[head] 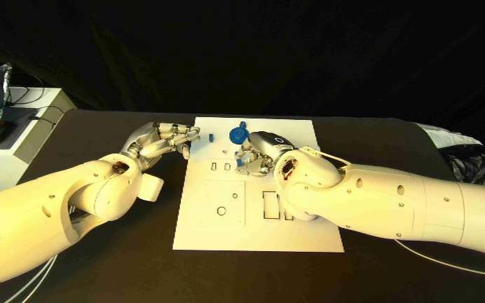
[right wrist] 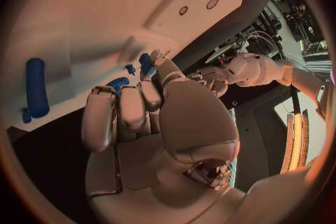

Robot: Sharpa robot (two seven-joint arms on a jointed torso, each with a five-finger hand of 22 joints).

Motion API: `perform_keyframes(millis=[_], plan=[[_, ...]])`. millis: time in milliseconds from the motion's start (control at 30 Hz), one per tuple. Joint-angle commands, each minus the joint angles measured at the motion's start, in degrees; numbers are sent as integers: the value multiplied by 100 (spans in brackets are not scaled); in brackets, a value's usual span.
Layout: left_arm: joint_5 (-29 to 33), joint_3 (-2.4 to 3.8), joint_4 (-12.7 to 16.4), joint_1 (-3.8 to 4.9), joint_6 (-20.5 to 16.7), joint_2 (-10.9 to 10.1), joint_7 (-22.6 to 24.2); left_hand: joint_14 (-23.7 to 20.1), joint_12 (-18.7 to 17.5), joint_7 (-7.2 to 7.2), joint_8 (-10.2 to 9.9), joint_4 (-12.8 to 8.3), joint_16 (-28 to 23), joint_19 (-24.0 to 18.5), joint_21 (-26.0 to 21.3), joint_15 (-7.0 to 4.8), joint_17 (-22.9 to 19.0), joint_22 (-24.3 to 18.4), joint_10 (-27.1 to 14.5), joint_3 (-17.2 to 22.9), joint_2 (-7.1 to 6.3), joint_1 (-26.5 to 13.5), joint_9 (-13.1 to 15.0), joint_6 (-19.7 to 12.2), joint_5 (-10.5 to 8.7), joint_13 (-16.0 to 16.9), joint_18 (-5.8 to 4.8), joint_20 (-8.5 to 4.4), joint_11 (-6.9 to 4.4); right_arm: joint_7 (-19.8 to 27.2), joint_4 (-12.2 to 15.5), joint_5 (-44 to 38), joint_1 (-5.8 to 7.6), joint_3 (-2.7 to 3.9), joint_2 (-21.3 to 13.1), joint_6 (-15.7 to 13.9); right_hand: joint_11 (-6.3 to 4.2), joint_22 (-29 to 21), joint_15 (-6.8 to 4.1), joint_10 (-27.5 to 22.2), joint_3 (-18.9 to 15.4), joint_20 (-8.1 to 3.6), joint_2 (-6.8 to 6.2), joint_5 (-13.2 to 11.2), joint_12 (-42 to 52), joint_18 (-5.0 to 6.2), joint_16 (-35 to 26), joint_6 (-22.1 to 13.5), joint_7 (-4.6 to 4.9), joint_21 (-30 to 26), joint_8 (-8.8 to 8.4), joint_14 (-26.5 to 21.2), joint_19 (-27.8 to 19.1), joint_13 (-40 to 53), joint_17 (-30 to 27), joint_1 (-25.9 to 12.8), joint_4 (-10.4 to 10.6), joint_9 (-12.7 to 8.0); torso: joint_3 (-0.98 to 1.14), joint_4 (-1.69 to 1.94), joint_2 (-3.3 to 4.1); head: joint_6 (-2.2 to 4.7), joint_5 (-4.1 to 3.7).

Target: Assemble the parts on the task board

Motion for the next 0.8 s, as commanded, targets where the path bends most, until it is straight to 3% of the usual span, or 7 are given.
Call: perform_keyframes(millis=[33,800], plan=[[-18,4,6,1,95,8,13,-28,9,7,10,-31,-15,-26,21,10,-3,-9,-10,-12,8,42,2,12,-16,-1,61,-7,-2,-175,26,-164,-19,-1,-4,72,-28,1068,-14,12,3,-10,-6,-18,-35,-43,-23,132,55,-18,12,3,265,130,-9,-78,49,6,-7,2,-3,-11,-7],[-19,4,-9,-4,118,6,6,-28,9,7,10,-31,-15,-26,21,10,-3,-9,-10,-12,8,42,2,12,-16,-1,61,-7,-2,-363,-57,-606,-127,-3,-13,-220,-26,1066,-14,21,-23,-14,-102,-68,-47,-43,-24,121,56,-40,11,1,271,124,-39,-111,210,6,-1,0,1,-35,5]])
